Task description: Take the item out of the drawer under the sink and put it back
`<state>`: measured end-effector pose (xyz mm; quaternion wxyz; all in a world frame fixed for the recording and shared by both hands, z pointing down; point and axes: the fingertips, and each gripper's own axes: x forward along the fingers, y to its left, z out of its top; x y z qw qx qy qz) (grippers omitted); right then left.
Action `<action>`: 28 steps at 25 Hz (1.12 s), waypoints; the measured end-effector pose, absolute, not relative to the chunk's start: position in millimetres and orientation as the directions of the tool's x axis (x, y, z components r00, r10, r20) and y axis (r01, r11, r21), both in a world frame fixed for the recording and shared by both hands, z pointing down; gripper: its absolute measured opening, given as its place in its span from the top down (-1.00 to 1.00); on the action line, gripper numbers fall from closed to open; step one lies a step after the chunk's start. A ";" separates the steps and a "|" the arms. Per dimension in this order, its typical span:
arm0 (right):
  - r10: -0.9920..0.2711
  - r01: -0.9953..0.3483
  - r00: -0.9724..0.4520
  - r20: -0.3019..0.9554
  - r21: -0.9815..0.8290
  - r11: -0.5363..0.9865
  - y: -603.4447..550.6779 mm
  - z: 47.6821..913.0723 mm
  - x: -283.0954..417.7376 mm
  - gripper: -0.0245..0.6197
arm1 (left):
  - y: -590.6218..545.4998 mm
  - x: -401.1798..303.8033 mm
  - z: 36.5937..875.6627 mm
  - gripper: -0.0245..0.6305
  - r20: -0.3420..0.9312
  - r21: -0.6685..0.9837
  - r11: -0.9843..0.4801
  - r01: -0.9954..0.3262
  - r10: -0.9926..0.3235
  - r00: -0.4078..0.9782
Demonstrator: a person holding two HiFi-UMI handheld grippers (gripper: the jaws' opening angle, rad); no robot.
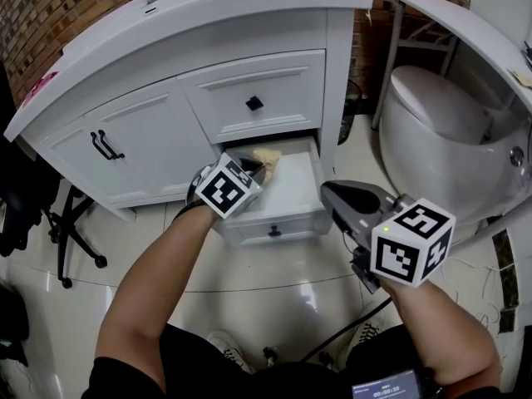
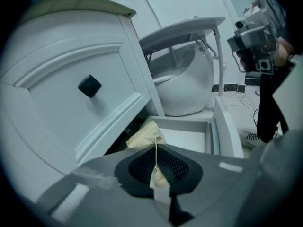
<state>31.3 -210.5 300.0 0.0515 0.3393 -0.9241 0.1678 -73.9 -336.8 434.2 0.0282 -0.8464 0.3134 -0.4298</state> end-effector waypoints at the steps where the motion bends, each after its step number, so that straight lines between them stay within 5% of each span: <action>1: -0.609 -0.643 -0.766 0.209 -0.278 0.714 -210.3 300.0 31.4 0.91 | -339.8 -73.2 443.2 0.88 0.727 -0.314 -0.810 -0.495 -0.541 0.423; 17: -0.602 -0.632 -0.774 0.198 -0.308 0.711 -210.9 297.7 38.4 0.91 | -362.8 -60.7 474.8 0.75 0.775 -0.325 -0.848 -0.419 -0.492 0.396; 28: -0.583 -0.611 -0.791 0.189 -0.297 0.734 -203.1 293.4 26.1 0.91 | -345.6 -62.0 400.6 0.91 0.668 -0.378 -0.794 -0.477 -0.590 0.453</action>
